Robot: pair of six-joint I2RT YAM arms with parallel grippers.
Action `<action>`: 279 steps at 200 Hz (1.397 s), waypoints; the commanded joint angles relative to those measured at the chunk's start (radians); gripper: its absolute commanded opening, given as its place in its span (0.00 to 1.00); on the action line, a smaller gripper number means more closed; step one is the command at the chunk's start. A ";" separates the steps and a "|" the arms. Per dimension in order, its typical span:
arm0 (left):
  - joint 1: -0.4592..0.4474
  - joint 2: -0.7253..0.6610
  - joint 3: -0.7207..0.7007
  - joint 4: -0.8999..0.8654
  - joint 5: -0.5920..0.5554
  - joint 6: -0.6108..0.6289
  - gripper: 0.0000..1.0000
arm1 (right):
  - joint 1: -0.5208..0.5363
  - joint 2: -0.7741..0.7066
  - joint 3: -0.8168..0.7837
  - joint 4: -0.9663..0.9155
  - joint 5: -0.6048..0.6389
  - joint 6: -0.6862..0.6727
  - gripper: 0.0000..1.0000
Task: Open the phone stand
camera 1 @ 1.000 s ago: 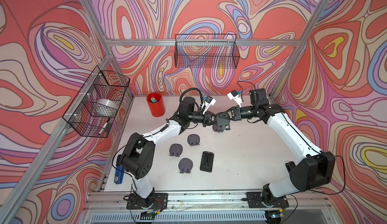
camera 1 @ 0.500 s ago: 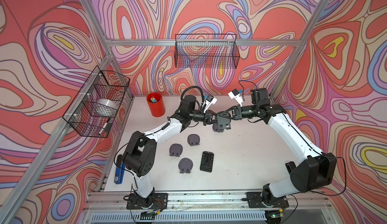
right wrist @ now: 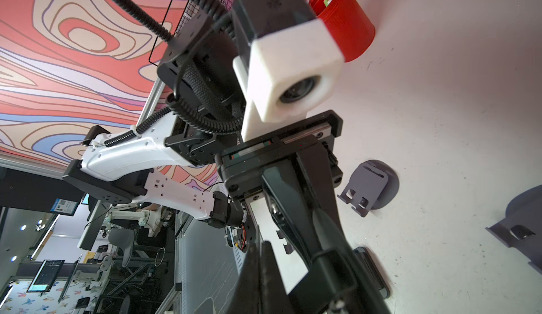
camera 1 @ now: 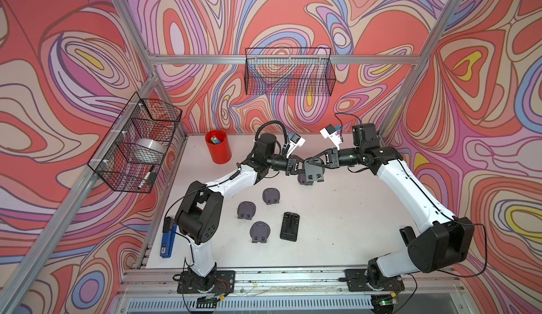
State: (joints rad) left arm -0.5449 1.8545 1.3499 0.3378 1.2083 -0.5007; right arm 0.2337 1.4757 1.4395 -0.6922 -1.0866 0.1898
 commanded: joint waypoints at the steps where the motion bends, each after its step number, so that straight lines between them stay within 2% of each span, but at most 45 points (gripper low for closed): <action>1: 0.031 0.085 -0.020 -0.114 -0.133 -0.085 0.00 | 0.042 -0.109 0.060 0.023 -0.121 -0.057 0.00; 52: 0.042 0.094 -0.028 -0.109 -0.127 -0.119 0.00 | 0.065 -0.121 0.104 -0.063 -0.104 -0.142 0.00; 99: 0.053 0.115 -0.047 -0.028 -0.113 -0.209 0.00 | 0.074 -0.124 0.133 -0.128 -0.090 -0.197 0.00; 220: 0.056 0.123 -0.043 -0.062 -0.103 -0.214 0.00 | 0.116 -0.126 0.214 -0.239 -0.072 -0.355 0.00; 242: 0.059 0.120 -0.046 -0.054 -0.111 -0.219 0.00 | 0.116 -0.123 0.218 -0.243 -0.058 -0.354 0.01; 279: 0.058 0.092 -0.053 -0.032 -0.146 -0.215 0.00 | 0.116 -0.124 0.176 -0.186 0.032 -0.262 0.10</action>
State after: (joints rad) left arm -0.5411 1.8896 1.3457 0.4301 1.3235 -0.6704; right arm 0.3122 1.4490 1.5749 -0.9096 -0.9501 -0.1535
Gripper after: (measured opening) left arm 0.056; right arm 0.071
